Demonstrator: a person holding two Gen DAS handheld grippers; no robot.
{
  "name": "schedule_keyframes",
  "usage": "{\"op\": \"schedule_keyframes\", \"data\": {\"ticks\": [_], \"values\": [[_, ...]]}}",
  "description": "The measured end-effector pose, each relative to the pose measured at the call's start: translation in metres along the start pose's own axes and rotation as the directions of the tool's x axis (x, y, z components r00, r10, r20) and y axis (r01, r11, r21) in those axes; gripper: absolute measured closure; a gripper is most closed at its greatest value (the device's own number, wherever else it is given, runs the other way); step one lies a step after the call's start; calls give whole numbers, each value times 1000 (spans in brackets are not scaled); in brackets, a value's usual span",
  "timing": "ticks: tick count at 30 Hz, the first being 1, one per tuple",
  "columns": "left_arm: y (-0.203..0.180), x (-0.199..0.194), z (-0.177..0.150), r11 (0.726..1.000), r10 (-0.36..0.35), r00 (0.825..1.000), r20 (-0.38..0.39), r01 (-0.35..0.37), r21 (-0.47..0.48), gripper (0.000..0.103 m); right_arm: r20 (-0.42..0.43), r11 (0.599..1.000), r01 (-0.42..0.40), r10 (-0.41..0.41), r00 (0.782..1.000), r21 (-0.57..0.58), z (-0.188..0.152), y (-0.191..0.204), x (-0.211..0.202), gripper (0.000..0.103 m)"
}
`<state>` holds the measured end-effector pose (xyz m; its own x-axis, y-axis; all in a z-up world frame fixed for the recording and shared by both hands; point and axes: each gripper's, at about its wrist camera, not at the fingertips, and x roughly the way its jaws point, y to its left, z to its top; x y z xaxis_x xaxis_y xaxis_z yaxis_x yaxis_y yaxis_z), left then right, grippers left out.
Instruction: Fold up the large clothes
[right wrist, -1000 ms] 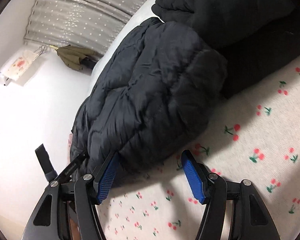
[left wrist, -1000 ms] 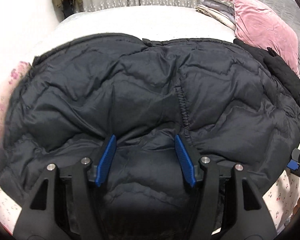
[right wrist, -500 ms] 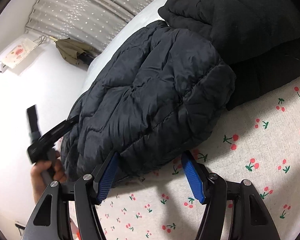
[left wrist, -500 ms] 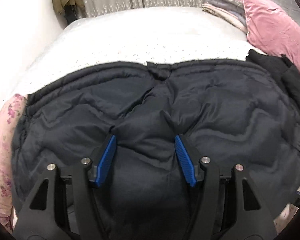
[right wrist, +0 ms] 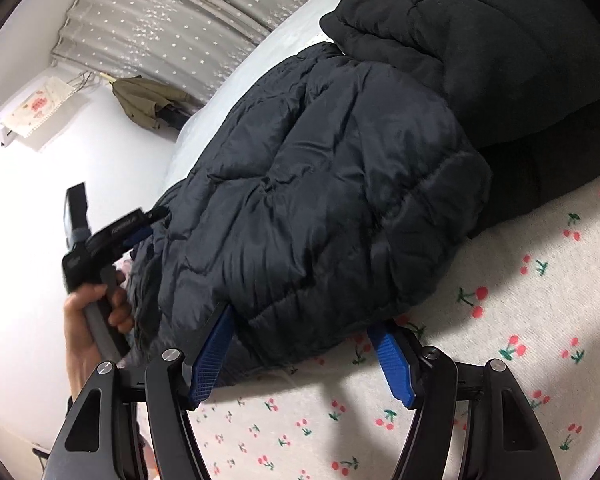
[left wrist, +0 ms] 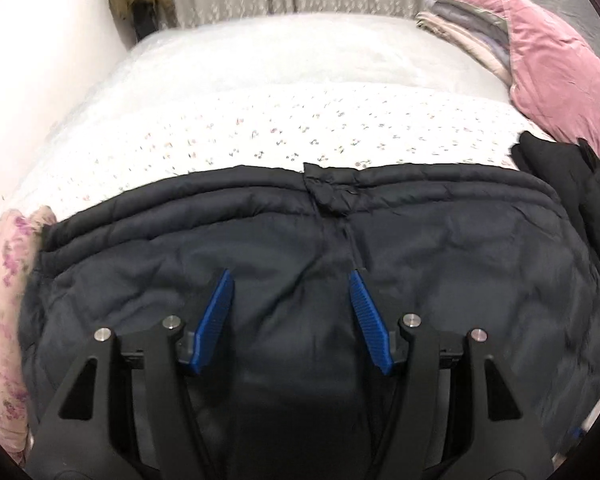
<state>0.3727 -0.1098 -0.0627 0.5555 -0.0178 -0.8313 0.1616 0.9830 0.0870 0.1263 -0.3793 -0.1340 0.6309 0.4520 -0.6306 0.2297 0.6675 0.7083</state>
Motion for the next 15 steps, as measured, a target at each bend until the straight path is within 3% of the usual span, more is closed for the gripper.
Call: {"op": "schedule_keyframes", "data": {"ticks": [3,8,10,15], "values": [[-7,34,-6,999,38,997,-64,-37,14,40,-6,1000,1,-1,1000,-3,2,2,9,32],[-7,43,-14,999,40,997,-66,-40,-4,40,4,1000,-17,17,1000,7,4,0,16,32],[-5,35,-13,1000,29,997,-65,-29,-6,40,3,1000,-11,11,1000,11,6,2,17,32],[20,-21,-30,994,-79,997,20,80,-75,40,28,1000,-27,27,999,-2,11,13,12,30]]}}
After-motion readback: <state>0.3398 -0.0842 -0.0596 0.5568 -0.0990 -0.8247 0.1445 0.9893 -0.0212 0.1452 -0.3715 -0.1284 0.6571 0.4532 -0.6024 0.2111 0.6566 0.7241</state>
